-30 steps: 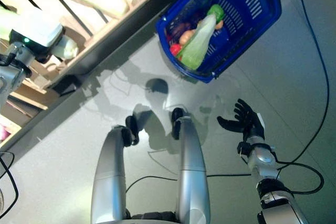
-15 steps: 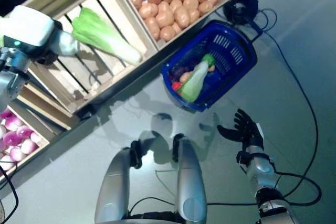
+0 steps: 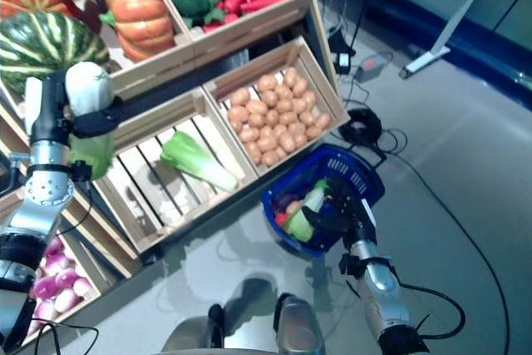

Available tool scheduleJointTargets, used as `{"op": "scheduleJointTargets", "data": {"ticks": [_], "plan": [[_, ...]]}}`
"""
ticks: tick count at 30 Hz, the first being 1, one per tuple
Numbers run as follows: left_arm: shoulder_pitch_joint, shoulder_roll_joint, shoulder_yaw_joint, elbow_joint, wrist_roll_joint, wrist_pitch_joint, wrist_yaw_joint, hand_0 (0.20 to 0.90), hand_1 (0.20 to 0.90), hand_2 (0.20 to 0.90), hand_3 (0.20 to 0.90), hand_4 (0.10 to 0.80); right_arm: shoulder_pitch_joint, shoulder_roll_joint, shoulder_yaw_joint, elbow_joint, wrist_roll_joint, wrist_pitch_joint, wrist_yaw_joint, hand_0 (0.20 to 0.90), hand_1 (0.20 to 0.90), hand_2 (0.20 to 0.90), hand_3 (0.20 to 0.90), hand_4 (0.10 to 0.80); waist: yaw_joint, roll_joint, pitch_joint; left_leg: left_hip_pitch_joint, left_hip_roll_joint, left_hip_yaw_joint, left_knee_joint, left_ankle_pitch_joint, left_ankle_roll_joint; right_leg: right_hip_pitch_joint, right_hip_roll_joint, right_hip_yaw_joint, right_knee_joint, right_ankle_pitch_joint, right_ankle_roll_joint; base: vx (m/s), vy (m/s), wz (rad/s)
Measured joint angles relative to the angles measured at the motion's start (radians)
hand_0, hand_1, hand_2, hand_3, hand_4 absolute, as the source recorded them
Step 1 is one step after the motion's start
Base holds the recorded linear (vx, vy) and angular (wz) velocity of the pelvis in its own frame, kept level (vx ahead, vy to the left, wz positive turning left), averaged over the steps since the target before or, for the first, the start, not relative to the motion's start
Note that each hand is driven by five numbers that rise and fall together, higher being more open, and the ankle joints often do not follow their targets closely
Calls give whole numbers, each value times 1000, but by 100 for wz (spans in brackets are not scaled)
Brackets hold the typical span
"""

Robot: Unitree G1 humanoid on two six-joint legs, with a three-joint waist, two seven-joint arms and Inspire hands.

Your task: Put vegetables into the basket

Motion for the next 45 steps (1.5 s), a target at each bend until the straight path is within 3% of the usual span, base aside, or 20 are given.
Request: {"op": "scheduleJointTargets", "data": {"ticks": [5,11,20,30,35,45], "plan": [[0,-167,-4,-26,-303,-1,-197,300,300,300,300,400,-132,-37,40,-39,0,111,107,900,900,900,900,800,1,6,-31,85,-4,1,-108,43,12,90,12,-4,-116,49,20,35,-120,2],[0,-289,-24,-104,-416,-1,-290,300,300,300,300,400,-280,-73,79,-96,0,220,133,900,900,900,900,800,3,5,-36,128,4,-3,-186,83,21,181,38,-20,-291,139,29,-32,-114,3],[-1,-327,-74,-128,-440,5,-295,300,300,300,300,400,-433,-88,140,-141,0,290,133,900,900,900,900,800,27,0,-55,169,2,-3,-273,122,28,282,59,-20,-513,261,34,-23,-58,-1],[0,-350,-203,-184,-329,84,-274,300,300,300,300,400,-457,-78,220,-147,0,388,139,900,900,900,900,800,50,-19,-66,182,0,-8,-291,133,26,291,61,-19,-515,262,34,-2,-5,1],[1,-385,-222,-198,-320,104,-277,300,300,300,300,400,-464,-60,256,-145,5,437,147,900,900,900,900,800,51,-21,-67,187,1,-11,-294,137,26,295,61,-22,-515,263,33,0,0,0],[1,-385,-245,-243,-326,123,-274,300,300,300,300,400,-542,-23,300,-46,91,516,158,900,900,900,900,800,54,-27,-71,187,1,-16,-294,140,25,298,61,-26,-515,264,33,0,0,0]]}}
